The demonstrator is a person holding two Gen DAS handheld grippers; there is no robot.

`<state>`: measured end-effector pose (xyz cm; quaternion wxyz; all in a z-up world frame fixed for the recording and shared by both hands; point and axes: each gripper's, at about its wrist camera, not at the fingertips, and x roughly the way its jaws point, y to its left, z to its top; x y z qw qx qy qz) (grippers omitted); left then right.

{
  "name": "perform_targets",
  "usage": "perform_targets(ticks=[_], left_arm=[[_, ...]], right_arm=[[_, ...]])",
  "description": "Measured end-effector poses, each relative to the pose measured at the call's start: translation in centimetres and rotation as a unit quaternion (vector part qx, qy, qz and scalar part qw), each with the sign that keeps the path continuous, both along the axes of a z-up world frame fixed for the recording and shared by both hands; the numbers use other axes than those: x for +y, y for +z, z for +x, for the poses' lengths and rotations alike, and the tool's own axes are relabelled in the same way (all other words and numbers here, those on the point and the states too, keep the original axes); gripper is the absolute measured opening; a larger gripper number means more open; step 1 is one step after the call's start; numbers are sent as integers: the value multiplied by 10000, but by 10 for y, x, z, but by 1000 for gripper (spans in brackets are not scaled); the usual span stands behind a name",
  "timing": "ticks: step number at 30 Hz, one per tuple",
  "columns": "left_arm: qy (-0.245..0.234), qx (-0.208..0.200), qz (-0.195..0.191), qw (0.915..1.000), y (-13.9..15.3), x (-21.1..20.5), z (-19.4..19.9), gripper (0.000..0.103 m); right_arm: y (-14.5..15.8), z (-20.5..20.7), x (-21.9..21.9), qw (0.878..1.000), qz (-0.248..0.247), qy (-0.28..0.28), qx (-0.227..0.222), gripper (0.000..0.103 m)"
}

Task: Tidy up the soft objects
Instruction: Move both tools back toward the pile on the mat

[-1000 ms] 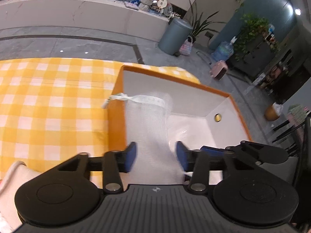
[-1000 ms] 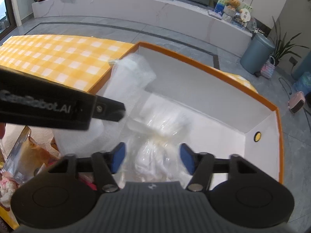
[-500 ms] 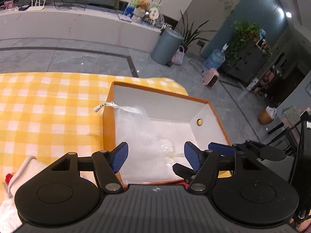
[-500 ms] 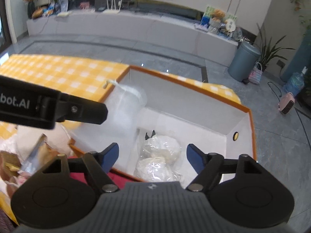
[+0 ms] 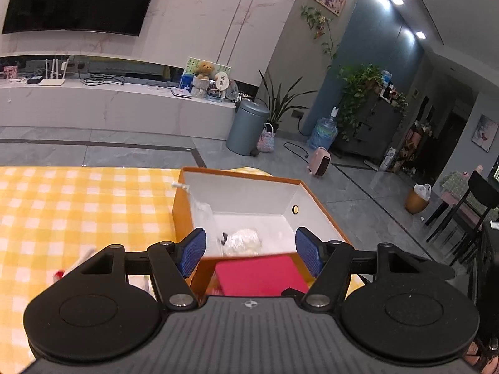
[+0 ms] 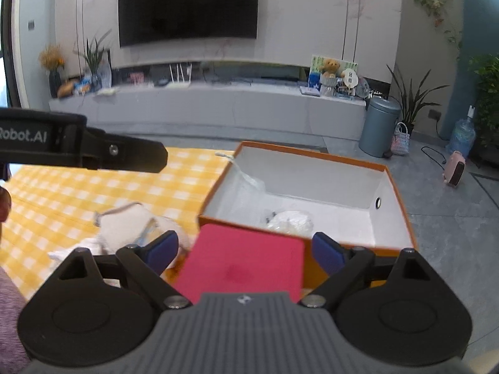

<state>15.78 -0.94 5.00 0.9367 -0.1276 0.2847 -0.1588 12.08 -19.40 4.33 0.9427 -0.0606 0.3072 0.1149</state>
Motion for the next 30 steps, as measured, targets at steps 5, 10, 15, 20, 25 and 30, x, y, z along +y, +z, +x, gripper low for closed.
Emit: perform_targets(ticks=[5, 10, 15, 20, 25, 30], left_arm=[[48, -123, 96, 9999, -13, 10, -32, 77], [247, -43, 206, 9995, -30, 25, -60, 74], [391, -66, 670, 9970, -50, 32, -89, 74], [406, 391, 601, 9966, -74, 51, -109, 73], [534, 751, 624, 9938, -85, 71, -121, 73], [575, 892, 887, 9904, -95, 82, -119, 73]], right_arm=[[-15, -35, 9, 9997, 139, -146, -159, 91], [-42, -59, 15, 9984, 375, -403, -104, 91], [-66, -74, 21, 9972, 460, -550, -198, 91], [-80, -75, 38, 9991, 333, -121, 216, 91], [-88, -75, 54, 9994, 87, 145, 304, 90], [-94, -74, 70, 9986, -178, 342, 365, 85]])
